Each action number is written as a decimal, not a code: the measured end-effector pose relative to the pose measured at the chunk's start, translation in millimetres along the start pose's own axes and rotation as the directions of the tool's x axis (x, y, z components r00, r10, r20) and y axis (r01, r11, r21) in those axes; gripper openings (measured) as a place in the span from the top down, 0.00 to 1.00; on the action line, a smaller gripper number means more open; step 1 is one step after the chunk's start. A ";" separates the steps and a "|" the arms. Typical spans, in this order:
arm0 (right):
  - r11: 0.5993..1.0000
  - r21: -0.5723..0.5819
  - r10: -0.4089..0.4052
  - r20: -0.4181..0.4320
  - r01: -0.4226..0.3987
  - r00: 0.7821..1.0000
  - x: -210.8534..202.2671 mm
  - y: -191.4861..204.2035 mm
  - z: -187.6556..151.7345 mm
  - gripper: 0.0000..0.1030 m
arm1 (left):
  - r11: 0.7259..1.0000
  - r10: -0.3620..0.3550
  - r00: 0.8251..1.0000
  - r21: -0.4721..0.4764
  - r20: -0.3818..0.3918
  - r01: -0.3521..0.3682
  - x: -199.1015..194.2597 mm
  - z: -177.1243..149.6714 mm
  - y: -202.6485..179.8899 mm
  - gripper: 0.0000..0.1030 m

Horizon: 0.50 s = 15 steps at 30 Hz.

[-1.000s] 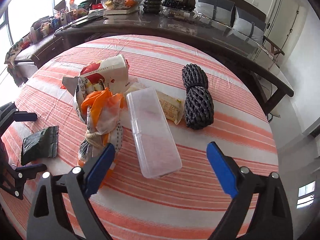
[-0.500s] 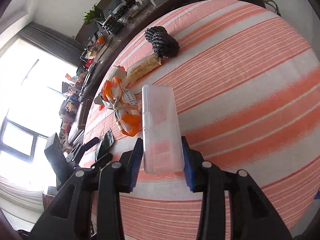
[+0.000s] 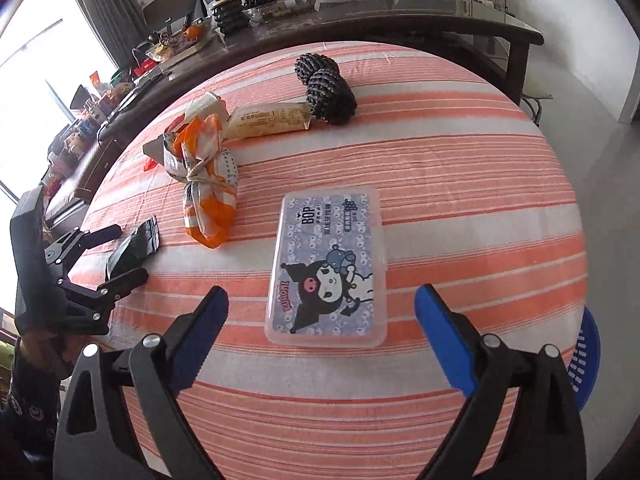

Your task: Collect trash

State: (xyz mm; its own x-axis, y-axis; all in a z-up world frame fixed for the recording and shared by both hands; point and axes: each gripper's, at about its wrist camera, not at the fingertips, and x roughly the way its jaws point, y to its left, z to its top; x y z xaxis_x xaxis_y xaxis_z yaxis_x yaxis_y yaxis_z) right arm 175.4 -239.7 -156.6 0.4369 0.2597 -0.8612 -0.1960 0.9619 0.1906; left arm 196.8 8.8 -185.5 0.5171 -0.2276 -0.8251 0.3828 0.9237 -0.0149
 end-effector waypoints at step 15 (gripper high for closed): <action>0.987 -0.089 -0.141 -0.101 0.133 0.985 27.8 15.9 -3.6 0.06 | 0.993 -0.065 0.997 0.096 -0.048 0.070 -2.2 1.4 1.0 0.05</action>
State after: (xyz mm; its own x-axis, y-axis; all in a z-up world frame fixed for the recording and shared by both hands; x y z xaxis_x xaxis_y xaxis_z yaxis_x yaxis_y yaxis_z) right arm 181.2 -217.5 -179.2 0.3697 0.1110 -0.9225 -0.2136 0.9764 0.0319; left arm 197.1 9.7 -182.9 0.4535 -0.2723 -0.8487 0.4894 0.8719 -0.0182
